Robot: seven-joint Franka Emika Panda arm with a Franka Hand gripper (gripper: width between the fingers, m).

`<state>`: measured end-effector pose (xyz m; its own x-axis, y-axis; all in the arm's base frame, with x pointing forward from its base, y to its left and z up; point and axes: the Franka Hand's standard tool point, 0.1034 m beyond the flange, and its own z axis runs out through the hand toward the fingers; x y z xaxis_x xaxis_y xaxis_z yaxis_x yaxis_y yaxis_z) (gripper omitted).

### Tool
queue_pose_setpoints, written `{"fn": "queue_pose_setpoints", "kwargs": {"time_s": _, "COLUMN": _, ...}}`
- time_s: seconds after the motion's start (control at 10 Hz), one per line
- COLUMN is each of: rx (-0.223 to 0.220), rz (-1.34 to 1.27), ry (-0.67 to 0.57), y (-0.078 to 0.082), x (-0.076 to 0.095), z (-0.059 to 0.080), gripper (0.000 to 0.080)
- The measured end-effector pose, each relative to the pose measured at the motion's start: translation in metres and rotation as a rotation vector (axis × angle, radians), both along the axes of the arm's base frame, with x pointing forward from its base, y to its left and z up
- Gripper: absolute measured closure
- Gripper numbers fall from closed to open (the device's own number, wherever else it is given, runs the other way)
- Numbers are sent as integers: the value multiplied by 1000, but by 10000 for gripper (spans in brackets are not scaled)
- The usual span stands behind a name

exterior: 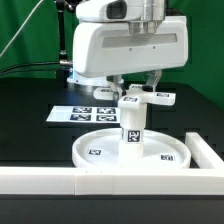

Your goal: Assemble round table

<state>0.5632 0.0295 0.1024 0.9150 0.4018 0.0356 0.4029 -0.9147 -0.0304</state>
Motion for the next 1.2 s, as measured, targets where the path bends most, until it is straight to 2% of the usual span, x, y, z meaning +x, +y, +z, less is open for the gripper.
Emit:
{"fn": "queue_pose_setpoints", "kwargs": {"time_s": 0.4, "rx": 38, "rz": -500, "ry": 10, "y": 5, "x": 0, "z": -1, "gripper": 354}}
{"fn": "queue_pose_setpoints", "kwargs": {"time_s": 1.2, "rx": 68, "rz": -1033, "ry": 39, "y": 9, "x": 0, "z": -1, "gripper": 354}}
